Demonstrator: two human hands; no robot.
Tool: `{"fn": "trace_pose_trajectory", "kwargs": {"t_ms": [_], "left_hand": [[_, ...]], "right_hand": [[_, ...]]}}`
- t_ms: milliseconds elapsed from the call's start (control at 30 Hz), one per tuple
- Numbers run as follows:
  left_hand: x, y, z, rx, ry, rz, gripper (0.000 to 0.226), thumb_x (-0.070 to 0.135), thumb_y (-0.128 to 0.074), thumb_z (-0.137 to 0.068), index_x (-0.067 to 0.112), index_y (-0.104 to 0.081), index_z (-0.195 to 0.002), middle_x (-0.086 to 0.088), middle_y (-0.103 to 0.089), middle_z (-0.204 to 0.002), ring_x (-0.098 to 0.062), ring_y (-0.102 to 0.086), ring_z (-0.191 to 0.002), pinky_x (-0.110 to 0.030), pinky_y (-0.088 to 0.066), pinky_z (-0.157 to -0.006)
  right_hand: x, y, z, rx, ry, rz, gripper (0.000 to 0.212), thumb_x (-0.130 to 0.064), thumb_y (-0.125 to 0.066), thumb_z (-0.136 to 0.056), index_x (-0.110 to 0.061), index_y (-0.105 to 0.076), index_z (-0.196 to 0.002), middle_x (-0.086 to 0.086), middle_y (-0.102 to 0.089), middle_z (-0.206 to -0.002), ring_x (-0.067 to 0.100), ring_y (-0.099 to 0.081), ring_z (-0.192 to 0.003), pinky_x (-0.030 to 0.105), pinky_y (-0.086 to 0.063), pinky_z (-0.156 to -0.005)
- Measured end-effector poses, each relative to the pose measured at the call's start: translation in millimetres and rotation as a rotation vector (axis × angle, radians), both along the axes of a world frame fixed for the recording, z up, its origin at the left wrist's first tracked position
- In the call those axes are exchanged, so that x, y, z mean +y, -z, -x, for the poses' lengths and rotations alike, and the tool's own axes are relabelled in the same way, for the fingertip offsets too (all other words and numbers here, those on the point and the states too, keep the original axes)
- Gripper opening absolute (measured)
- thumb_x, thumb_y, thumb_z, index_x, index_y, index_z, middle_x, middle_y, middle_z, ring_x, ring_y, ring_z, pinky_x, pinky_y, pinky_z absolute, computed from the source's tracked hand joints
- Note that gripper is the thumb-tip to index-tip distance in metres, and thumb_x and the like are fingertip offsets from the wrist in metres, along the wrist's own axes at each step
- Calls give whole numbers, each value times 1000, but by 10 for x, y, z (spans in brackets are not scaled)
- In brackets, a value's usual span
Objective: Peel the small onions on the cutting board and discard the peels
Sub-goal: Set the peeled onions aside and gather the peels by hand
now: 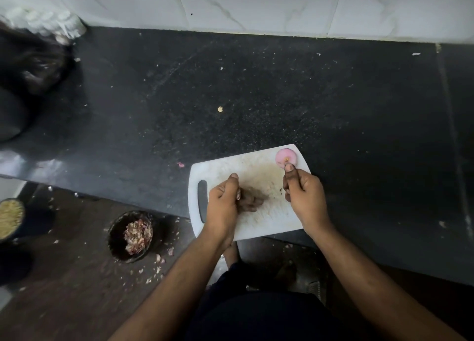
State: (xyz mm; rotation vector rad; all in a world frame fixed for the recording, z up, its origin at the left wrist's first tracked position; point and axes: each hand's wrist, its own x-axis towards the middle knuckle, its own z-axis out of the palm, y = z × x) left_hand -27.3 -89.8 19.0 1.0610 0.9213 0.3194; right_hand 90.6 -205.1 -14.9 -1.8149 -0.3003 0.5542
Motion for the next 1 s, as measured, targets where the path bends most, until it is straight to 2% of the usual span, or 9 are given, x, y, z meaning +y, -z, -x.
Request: {"fn": "trace_pose_trajectory", "kwargs": {"t_ms": [133, 200, 267, 400, 600, 667, 767, 900, 1000], "left_hand": [[12, -131, 60, -100, -103, 185, 58, 28, -41, -112, 1, -76, -75, -21, -77, -82, -30, -78, -83, -28, -63, -73], [14, -167, 103, -140, -226, 258, 58, 26, -43, -112, 4, -76, -69, -19, -76, -80, -30, -79, -87, -28, -64, -75], [51, -178, 193, -181, -349, 346, 58, 25, -45, -112, 8, -72, -63, -17, -76, -80, -30, -80, -88, -28, -65, -72], [205, -203, 457, -309, -528, 472, 36, 23, -46, -110, 6, -56, -80, -19, -77, -88, -31, -80, -93, -29, -65, -71], [765, -130, 1041, -461, -717, 623, 34, 10, -45, -109, -2, -66, -85, -21, -76, -90, -33, -79, -91, -34, -67, -71], [1084, -86, 1247, -477, -784, 650, 28, 6, -46, -108, 0, -64, -87, -16, -75, -83, -28, -80, -81, -29, -65, -65], [1629, -22, 1662, -490, -864, 650, 28, 6, -45, -107, 3, -60, -84, -8, -68, -71, -22, -75, -64, -27, -65, -63], [2241, 164, 2204, -497, -1006, 611, 35, 16, -39, -110, 3, -59, -85, -12, -70, -70, -30, -74, -77, -32, -65, -72], [2644, 281, 2596, -513, -1127, 637, 39, 24, -37, -112, 1, -61, -92, -20, -73, -82, -35, -71, -97, -39, -59, -95]], "right_hand": [[186, -209, 273, 384, 52, -121, 48, -46, -48, -104, -15, -51, -68, -3, -43, -57, 9, -35, -47, 21, -26, -42], [286, -268, 388, 580, 91, -199, 48, -50, -46, -104, -19, -49, -68, -4, -40, -56, 8, -31, -44, 21, -18, -40], [393, -300, 484, 749, 117, -238, 47, -48, -44, -106, -20, -47, -68, -4, -39, -56, 7, -28, -41, 20, -15, -37], [627, -340, 673, 984, 53, -213, 44, -40, -43, -107, -21, -46, -68, -5, -36, -54, 4, -26, -37, 17, -15, -31], [1320, -361, 1187, 1034, -69, -152, 34, -36, -47, -107, -19, -49, -77, -3, -43, -60, 4, -33, -39, 16, -18, -29], [1625, -336, 1377, 1018, -66, -132, 24, -31, -52, -105, -17, -51, -85, -2, -49, -64, 3, -41, -37, 16, -19, -27], [2169, -323, 1740, 1048, -110, -73, 33, -31, -52, -104, -16, -54, -75, -1, -51, -59, 5, -40, -37, 16, -18, -29], [2975, -277, 2273, 1135, -181, -30, 40, -33, -42, -107, -16, -50, -72, 0, -47, -54, 4, -33, -34, 15, -16, -28], [3575, -265, 2700, 1145, -204, 4, 40, -32, -41, -107, -16, -49, -72, 0, -47, -56, 4, -33, -33, 14, -17, -28]]}}
